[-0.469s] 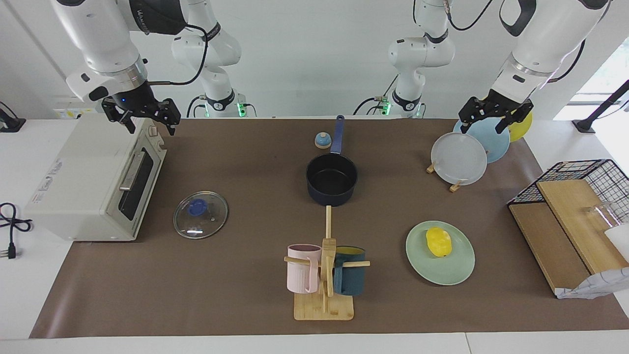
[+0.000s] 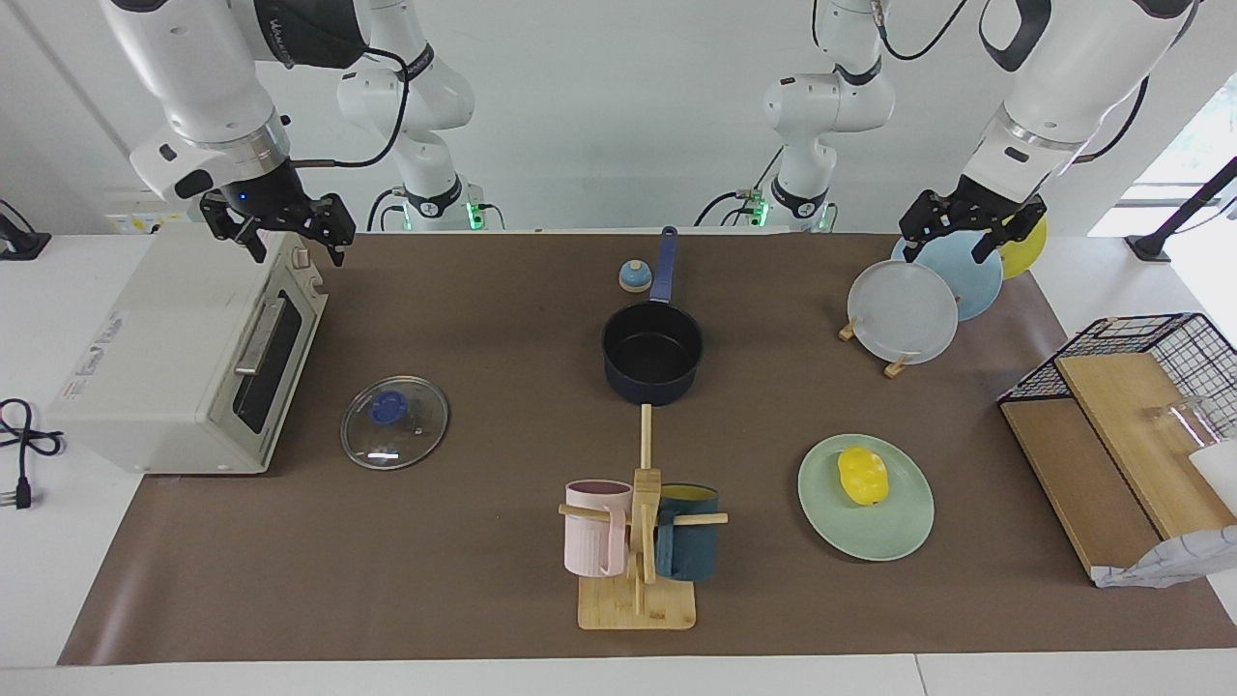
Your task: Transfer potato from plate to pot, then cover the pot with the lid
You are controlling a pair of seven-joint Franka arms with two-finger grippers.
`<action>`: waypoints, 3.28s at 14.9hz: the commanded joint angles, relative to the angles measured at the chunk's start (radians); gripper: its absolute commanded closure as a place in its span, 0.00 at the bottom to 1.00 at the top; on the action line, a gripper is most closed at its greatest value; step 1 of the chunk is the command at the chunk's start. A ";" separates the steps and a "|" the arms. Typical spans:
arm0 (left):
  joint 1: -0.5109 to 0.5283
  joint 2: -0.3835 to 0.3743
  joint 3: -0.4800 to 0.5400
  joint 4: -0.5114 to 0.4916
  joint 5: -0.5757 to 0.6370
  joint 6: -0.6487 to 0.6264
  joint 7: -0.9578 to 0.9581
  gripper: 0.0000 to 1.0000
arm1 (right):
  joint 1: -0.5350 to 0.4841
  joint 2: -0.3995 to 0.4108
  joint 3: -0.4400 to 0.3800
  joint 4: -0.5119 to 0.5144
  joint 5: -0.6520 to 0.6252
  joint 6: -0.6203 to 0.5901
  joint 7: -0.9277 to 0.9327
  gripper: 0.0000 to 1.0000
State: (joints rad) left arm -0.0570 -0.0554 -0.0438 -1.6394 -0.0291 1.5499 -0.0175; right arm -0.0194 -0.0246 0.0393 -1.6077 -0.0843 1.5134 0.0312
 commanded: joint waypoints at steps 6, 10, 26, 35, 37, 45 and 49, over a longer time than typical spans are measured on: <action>0.011 -0.009 -0.004 -0.028 -0.003 0.083 -0.010 0.00 | -0.008 -0.003 0.002 0.003 0.026 0.002 -0.013 0.00; 0.008 0.084 -0.005 0.033 -0.008 0.136 -0.013 0.00 | -0.008 -0.006 0.002 -0.004 0.028 0.001 -0.014 0.00; -0.075 0.602 0.004 0.197 -0.032 0.484 -0.130 0.00 | 0.061 0.158 0.008 -0.302 0.103 0.534 -0.266 0.00; -0.099 0.591 0.005 0.056 0.055 0.641 -0.377 0.00 | -0.003 0.242 0.007 -0.429 0.101 0.774 -0.427 0.00; -0.095 0.591 0.005 0.058 0.057 0.636 -0.371 0.00 | -0.008 0.241 0.007 -0.448 0.103 0.777 -0.413 0.00; -0.099 0.585 0.004 0.021 0.061 0.682 -0.392 0.00 | -0.013 0.226 0.007 -0.515 0.103 0.835 -0.367 0.03; -0.106 0.569 0.005 -0.043 0.061 0.768 -0.512 0.00 | -0.013 0.224 0.008 -0.514 0.103 0.826 -0.369 0.23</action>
State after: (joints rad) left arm -0.1531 0.5503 -0.0457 -1.6256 0.0077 2.2798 -0.4763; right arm -0.0212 0.2213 0.0387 -2.0988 0.0000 2.3339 -0.3432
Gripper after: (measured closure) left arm 0.000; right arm 0.185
